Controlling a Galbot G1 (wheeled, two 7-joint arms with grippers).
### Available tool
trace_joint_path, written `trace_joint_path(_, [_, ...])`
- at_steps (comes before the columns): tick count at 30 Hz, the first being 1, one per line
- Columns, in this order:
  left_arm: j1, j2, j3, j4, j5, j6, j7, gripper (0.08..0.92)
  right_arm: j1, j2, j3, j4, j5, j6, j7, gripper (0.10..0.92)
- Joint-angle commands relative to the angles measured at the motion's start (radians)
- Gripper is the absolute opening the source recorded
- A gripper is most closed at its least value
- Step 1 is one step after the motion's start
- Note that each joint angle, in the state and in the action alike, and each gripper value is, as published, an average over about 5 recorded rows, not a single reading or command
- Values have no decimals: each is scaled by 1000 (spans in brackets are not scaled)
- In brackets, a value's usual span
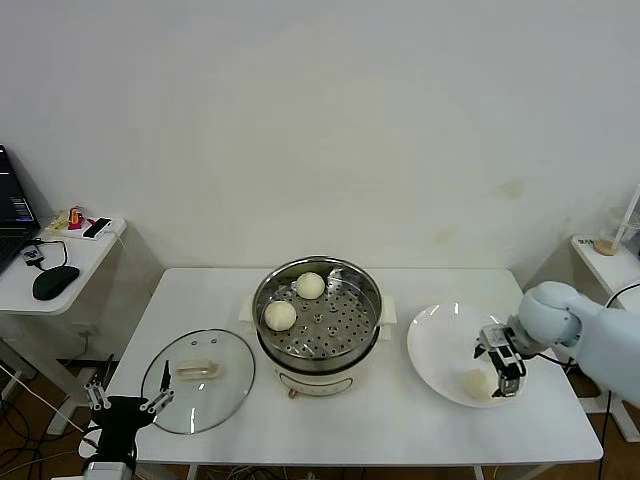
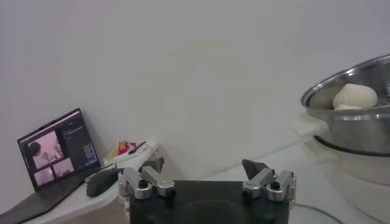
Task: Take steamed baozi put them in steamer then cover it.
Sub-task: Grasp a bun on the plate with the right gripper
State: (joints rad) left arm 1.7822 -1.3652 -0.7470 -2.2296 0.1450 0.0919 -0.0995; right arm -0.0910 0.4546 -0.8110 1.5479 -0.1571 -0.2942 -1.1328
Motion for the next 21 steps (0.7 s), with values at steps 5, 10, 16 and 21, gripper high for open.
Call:
trace_joint_path(5, [-4, 1, -4, 6, -1, 1, 0, 823, -75, 43, 44, -73, -40, 1, 0, 823])
trace_joint_path(10, [-8, -1, -2, 9, 0, 1, 0, 823, -77, 65, 49, -92, -44, -5, 11, 823])
trace_joint_path(16, [-11, 0, -2, 8, 0, 2, 0, 823, -79, 92, 50, -118, -44, -14, 15, 812])
trace_joint_path(21, [-9, -1, -5, 5, 0, 2, 0, 823, -81, 104, 54, -127, -43, -20, 13, 758])
